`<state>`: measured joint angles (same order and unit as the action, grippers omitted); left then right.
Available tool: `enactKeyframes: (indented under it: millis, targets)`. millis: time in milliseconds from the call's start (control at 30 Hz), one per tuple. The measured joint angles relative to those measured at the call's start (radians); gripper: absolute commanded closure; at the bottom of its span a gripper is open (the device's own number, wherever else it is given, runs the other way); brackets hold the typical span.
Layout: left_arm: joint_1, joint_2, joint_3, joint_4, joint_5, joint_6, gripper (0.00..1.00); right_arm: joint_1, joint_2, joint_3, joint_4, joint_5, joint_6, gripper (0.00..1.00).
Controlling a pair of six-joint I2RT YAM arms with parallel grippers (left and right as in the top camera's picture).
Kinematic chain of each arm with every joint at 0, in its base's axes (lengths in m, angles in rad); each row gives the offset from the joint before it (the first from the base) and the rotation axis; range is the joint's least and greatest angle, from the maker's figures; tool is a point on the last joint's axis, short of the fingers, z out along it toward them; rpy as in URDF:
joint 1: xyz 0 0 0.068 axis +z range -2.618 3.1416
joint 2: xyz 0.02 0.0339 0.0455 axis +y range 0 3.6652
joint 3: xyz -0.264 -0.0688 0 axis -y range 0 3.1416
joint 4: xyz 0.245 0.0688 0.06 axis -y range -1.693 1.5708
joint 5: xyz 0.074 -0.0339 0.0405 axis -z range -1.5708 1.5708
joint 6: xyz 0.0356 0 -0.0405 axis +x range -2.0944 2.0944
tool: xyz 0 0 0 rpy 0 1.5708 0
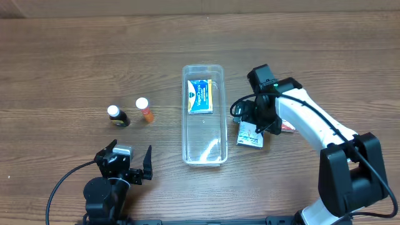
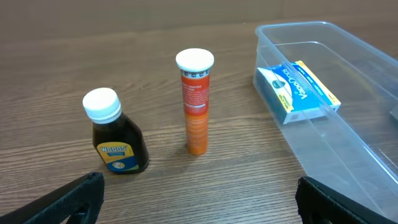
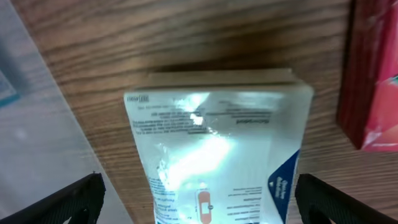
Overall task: Pack container
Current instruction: 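Grasp the white medicine box with the right gripper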
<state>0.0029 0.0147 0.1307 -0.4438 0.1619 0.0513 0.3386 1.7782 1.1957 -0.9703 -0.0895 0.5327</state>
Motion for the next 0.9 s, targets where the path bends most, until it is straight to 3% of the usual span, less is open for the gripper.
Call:
enactKeyframes:
  millis: [233, 367, 500, 733, 900]
  targets:
    - [0.0, 0.0, 0.0, 0.0, 0.0, 0.0, 0.0, -0.004, 0.051, -0.088, 0.115, 0.0, 0.025, 0.01]
    - [0.0, 0.0, 0.0, 0.0, 0.0, 0.0, 0.0, -0.004, 0.054, -0.092, 0.127, 0.0, 0.023, 0.12]
    - [0.0, 0.0, 0.0, 0.0, 0.0, 0.0, 0.0, -0.004, 0.055, -0.067, 0.074, 0.002, 0.019, 0.22]
    - [0.0, 0.0, 0.0, 0.0, 0.0, 0.0, 0.0, 0.001, 0.039, 0.148, -0.154, 0.098, 0.013, 0.25]
    - [0.0, 0.0, 0.0, 0.0, 0.0, 0.0, 0.0, 0.04, -0.056, 0.232, -0.217, 0.14, 0.013, 0.27]
